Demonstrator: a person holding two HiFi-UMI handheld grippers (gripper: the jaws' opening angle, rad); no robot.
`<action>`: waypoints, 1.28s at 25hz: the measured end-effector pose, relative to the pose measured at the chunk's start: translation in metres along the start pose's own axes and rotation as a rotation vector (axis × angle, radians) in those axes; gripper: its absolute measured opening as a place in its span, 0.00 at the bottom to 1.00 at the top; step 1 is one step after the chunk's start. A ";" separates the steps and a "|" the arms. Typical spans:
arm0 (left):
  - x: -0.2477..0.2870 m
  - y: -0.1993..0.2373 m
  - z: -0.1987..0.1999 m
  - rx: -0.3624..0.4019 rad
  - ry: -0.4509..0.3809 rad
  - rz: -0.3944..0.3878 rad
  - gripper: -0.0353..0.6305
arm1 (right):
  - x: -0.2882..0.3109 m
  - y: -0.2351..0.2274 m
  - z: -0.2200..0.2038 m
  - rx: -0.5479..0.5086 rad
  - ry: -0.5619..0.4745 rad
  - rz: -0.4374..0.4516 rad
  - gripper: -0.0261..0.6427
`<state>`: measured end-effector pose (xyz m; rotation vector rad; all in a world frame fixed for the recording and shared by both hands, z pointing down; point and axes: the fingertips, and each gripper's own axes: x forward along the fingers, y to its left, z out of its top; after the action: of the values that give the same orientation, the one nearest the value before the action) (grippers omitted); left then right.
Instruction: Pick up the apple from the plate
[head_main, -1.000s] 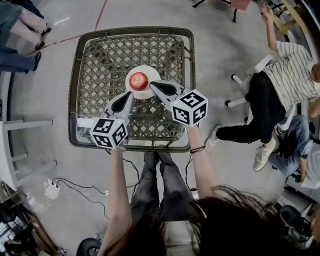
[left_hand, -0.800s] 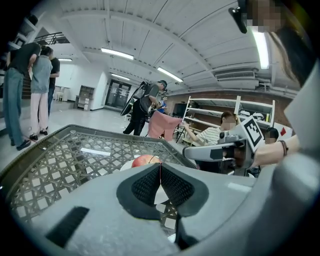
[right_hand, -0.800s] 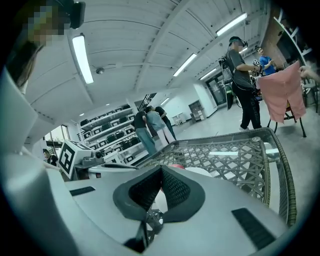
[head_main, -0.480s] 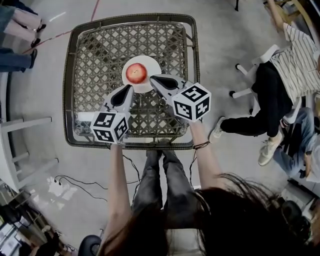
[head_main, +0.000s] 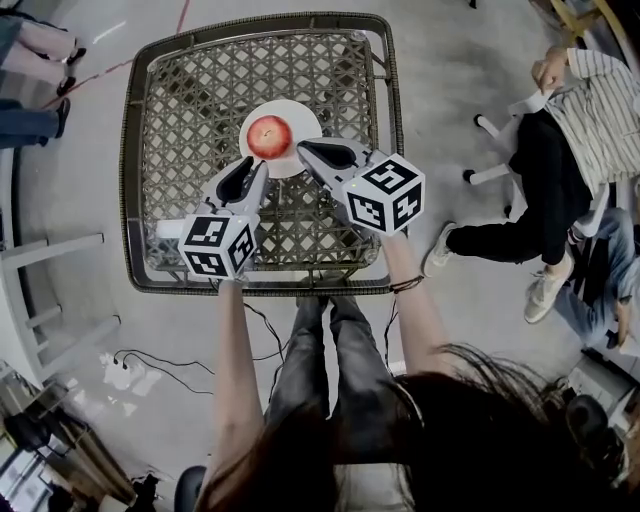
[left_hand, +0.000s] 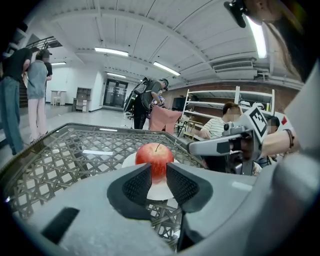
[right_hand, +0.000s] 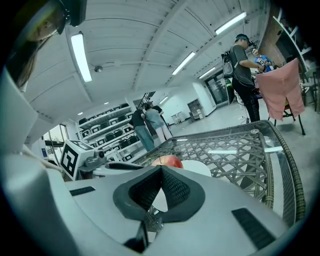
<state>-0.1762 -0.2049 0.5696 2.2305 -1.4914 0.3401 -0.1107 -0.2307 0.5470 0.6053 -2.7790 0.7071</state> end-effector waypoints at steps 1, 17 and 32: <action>0.000 0.001 0.000 0.000 -0.001 0.001 0.18 | 0.000 0.000 0.000 0.000 0.000 -0.001 0.05; 0.017 0.007 -0.001 0.098 -0.023 -0.002 0.47 | 0.002 -0.010 -0.012 -0.007 -0.007 -0.007 0.05; 0.042 0.007 0.009 0.253 -0.027 -0.075 0.64 | 0.005 -0.018 -0.019 -0.018 0.000 -0.014 0.05</action>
<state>-0.1663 -0.2454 0.5815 2.4891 -1.4419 0.5003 -0.1051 -0.2375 0.5725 0.6199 -2.7750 0.6792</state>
